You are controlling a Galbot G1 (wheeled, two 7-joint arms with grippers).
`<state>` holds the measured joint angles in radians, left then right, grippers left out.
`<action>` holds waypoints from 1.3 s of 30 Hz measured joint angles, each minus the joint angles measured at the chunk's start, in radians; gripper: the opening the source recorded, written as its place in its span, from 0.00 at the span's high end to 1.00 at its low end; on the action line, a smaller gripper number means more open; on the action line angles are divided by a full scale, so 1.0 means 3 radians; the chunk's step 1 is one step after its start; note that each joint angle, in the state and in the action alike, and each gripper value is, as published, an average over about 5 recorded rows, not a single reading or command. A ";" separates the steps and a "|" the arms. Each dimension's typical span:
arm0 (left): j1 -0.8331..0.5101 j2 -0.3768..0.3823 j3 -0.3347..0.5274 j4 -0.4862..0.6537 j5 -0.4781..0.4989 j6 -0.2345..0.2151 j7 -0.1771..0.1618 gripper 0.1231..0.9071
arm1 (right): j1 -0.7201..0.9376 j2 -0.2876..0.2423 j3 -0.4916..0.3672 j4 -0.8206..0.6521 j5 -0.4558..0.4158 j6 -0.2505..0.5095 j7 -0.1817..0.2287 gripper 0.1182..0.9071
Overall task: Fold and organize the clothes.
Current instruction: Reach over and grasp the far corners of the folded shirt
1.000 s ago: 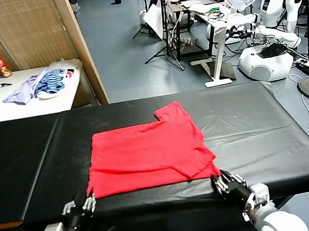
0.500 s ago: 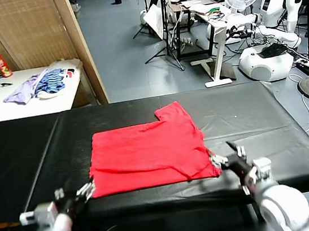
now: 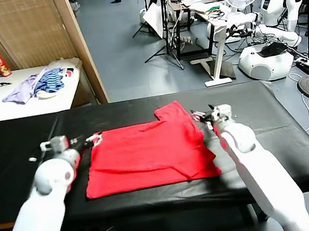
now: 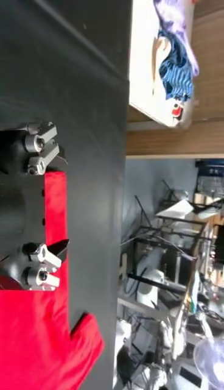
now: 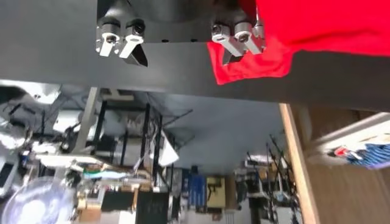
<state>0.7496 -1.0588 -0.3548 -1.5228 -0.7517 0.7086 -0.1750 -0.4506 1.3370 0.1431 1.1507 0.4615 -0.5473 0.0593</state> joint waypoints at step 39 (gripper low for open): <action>-0.0177 -0.0007 0.0026 0.0366 0.0123 0.0093 0.0228 0.99 | 0.0068 0.0160 0.0043 -0.0452 0.0051 0.0273 -0.0194 1.00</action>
<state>0.6963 -1.0609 -0.3469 -1.4131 -0.7148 0.7364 -0.1066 -0.4303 1.3851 0.1561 1.0152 0.4769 -0.4654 0.0011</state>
